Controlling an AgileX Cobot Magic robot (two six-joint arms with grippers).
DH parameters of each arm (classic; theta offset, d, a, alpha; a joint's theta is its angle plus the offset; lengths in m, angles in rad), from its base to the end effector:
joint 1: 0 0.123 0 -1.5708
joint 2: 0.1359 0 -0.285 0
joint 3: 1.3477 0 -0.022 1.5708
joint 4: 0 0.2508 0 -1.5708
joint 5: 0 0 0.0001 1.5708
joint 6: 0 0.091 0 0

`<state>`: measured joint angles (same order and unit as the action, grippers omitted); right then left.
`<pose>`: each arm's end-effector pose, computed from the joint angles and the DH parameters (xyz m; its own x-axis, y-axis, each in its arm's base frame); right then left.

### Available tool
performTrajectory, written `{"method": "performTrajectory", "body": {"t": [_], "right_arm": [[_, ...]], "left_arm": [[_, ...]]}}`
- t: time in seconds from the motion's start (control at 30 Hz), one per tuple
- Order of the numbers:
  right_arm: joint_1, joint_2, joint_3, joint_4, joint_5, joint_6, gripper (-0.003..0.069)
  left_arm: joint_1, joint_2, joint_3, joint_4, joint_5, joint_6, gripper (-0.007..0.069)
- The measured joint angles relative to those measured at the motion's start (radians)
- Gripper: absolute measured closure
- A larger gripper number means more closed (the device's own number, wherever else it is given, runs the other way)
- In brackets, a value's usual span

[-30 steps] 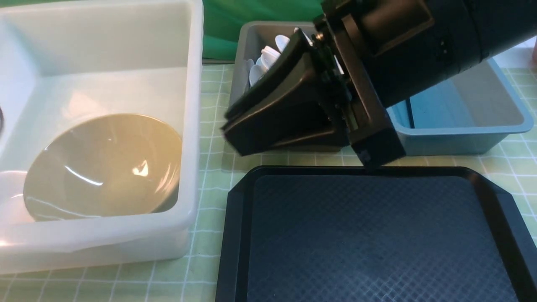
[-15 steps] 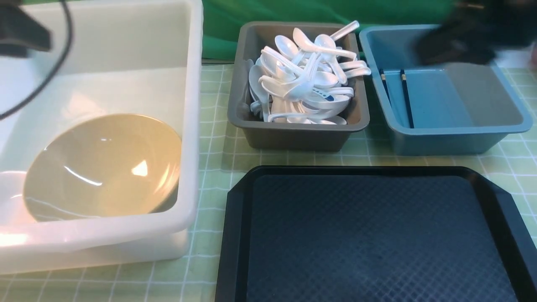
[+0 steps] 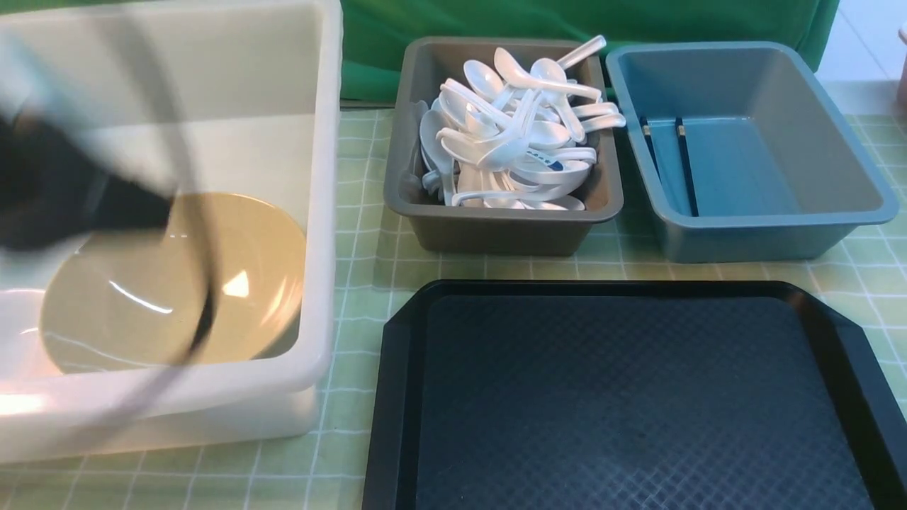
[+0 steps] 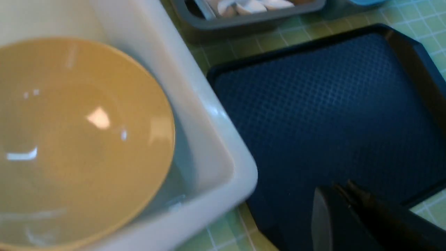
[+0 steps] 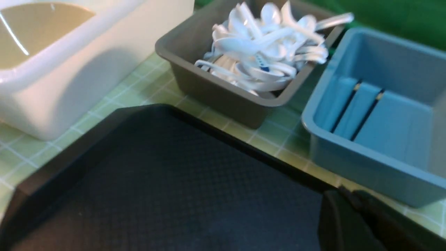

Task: On green table put chopsticks spoon bowls plates into blue grey white boxes.

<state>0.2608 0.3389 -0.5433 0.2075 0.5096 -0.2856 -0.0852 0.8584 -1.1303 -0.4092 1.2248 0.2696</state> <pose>0.0643 0.0266 0.3276 -0.1628 -0.1502 -0.9752 -0.3704 0.9254 -0.0807 0.1248 -0.0449 0.4079 -0.6940 0.1740 -0.6986 0.4173 0.8879 -0.1934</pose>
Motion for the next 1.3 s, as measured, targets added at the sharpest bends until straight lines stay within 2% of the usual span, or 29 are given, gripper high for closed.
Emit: {"method": "performTrajectory", "body": {"t": [0.17, 0.23, 0.43, 0.5, 0.63, 0.97, 1.1, 1.2, 1.3], "right_arm": [[0.000, -0.254, 0.209, -0.001, -0.018, 0.002, 0.0636], [0.000, -0.333, 0.267, -0.001, -0.019, 0.002, 0.0634], [0.000, -0.350, 0.286, -0.001, -0.022, 0.003, 0.0633], [0.000, -0.351, 0.287, -0.003, -0.020, 0.003, 0.0631], [0.000, -0.353, 0.290, -0.001, -0.020, 0.003, 0.0630], [0.000, -0.354, 0.290, 0.000, -0.019, 0.003, 0.0622], [0.000, -0.354, 0.290, 0.000, -0.019, 0.003, 0.0619], [0.000, -0.354, 0.290, 0.000, -0.019, 0.003, 0.0615], [0.000, -0.354, 0.290, -0.001, -0.019, 0.003, 0.0612]], "left_arm": [[-0.001, -0.327, 0.292, 0.005, -0.078, -0.001, 0.0627], [-0.001, -0.481, 0.401, 0.005, -0.159, -0.010, 0.0627], [-0.001, -0.811, 0.651, -0.035, -0.482, -0.036, 0.0627], [-0.001, -0.862, 0.708, -0.046, -0.569, -0.041, 0.0627], [-0.001, -0.873, 0.764, -0.048, -0.647, -0.041, 0.0627], [-0.001, -0.871, 0.887, -0.047, -0.667, -0.032, 0.0627], [-0.001, -0.871, 0.975, 0.077, -0.792, -0.021, 0.0627], [-0.001, -0.871, 1.061, 0.213, -0.940, -0.150, 0.0627], [-0.001, -0.871, 1.137, 0.362, -1.017, -0.300, 0.0627]]}}
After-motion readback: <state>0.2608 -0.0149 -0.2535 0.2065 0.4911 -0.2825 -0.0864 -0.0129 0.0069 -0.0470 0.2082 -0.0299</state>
